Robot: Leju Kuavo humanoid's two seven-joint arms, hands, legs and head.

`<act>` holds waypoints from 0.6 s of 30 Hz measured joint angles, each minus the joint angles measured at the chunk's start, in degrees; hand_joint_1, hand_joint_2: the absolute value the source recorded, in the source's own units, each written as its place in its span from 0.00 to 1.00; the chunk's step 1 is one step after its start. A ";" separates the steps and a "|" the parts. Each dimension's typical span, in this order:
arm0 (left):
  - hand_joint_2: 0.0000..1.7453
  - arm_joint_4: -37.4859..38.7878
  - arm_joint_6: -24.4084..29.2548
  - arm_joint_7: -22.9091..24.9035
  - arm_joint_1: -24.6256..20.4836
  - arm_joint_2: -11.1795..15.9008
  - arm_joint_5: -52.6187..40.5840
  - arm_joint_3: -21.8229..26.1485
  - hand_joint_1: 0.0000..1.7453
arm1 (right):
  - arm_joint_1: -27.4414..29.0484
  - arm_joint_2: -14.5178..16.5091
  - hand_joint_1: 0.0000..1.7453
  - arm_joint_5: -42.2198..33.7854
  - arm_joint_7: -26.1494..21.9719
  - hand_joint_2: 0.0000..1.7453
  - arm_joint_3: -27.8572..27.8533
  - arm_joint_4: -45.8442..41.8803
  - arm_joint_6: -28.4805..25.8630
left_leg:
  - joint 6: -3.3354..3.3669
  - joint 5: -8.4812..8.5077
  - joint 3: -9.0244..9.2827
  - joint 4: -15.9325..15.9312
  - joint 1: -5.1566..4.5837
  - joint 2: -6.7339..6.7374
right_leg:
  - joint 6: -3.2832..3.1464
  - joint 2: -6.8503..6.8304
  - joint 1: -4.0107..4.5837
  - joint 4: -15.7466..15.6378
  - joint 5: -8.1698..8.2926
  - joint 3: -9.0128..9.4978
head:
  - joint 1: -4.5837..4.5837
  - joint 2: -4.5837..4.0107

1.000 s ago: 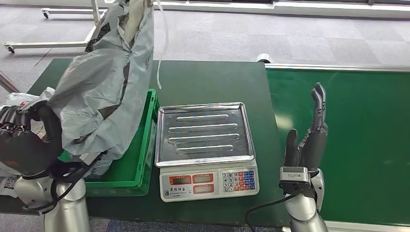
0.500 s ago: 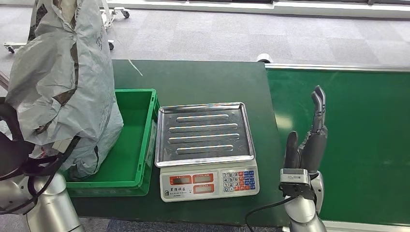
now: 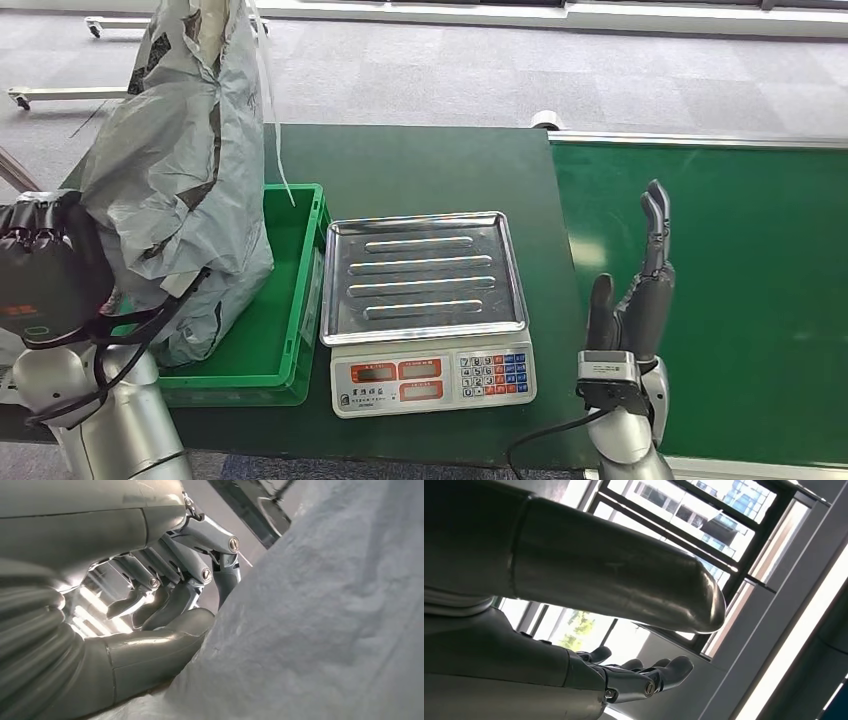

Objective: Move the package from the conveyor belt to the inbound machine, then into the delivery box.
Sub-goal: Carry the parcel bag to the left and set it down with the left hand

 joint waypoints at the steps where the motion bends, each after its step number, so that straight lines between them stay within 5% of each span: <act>1: 1.00 0.50 -0.01 0.75 -0.06 -0.06 -1.22 0.00 1.00 | 0.08 0.00 0.00 0.07 0.13 0.00 -0.01 -0.03 0.09 | 0.00 0.00 0.00 0.00 0.00 0.01 | 0.00 0.01 0.00 0.00 0.00 -0.01 | -0.01 0.00; 5: 1.00 3.01 0.01 11.47 0.52 1.07 -3.16 -1.45 1.00 | 0.53 0.00 0.00 0.61 0.47 0.00 -0.02 -0.46 0.56 | 0.00 0.00 0.01 0.00 0.00 0.02 | 0.00 0.03 0.00 0.00 0.00 -0.02 | 0.01 0.00; 10: 1.00 7.29 0.01 33.82 2.74 8.35 -3.25 -9.58 1.00 | 0.72 -0.01 0.00 0.27 0.27 0.00 -0.02 -0.49 0.06 | -0.03 0.00 0.00 0.00 0.00 0.04 | -0.03 0.05 0.11 0.00 -0.01 -0.04 | -0.02 0.00; 14: 1.00 8.60 0.01 38.57 3.75 12.11 -3.27 -14.49 1.00 | 0.72 -0.02 0.00 0.01 0.17 0.00 -0.02 -0.49 -0.09 | -0.06 0.02 -0.01 0.00 0.03 0.03 | -0.05 0.04 0.11 0.00 -0.02 -0.01 | -0.01 0.00; 18: 1.00 8.25 0.01 38.78 4.15 12.87 -3.18 -15.85 1.00 | 0.71 -0.04 0.00 -0.21 0.14 0.00 -0.02 -0.49 -0.44 | -0.06 0.02 -0.02 0.00 0.03 0.03 | -0.04 0.05 0.06 0.00 -0.01 -0.01 | -0.01 0.00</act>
